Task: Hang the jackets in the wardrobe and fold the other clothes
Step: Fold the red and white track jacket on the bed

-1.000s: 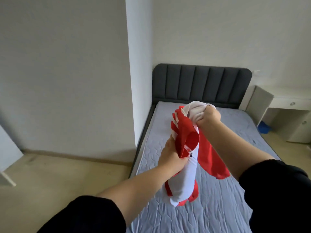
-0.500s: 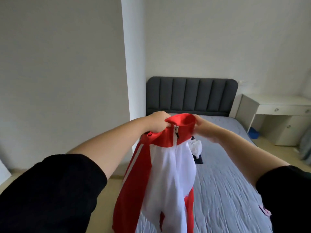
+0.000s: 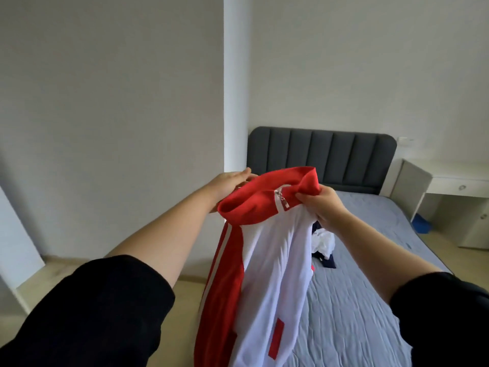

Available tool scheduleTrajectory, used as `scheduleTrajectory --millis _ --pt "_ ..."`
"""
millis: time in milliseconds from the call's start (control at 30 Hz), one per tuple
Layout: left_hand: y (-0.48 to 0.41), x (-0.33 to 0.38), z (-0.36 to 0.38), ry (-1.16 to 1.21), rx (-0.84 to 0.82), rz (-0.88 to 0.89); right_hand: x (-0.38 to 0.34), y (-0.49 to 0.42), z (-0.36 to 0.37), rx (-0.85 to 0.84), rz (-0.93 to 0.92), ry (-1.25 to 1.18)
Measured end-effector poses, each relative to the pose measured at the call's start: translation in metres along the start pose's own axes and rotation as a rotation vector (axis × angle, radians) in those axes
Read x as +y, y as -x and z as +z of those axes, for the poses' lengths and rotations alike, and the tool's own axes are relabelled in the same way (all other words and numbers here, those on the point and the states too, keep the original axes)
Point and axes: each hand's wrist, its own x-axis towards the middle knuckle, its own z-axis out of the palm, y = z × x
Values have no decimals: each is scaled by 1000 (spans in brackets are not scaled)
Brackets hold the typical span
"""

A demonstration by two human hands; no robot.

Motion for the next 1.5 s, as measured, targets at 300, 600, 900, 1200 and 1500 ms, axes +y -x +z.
scheduleTrajectory --millis 300,600,900,1200,1500 --pt "28 -80 9 281 -169 -178 -17 -4 21 -43 -9 -174" --pt "0 -74 40 -29 294 -79 -14 -5 -12 114 -158 448" --pt "-4 -38 33 -561 312 138 1 -1 -31 162 -31 615" --pt "3 -37 19 -630 458 172 8 15 -41 -462 227 713" --pt "24 -55 -2 -934 413 228 30 9 -32 212 -184 676"
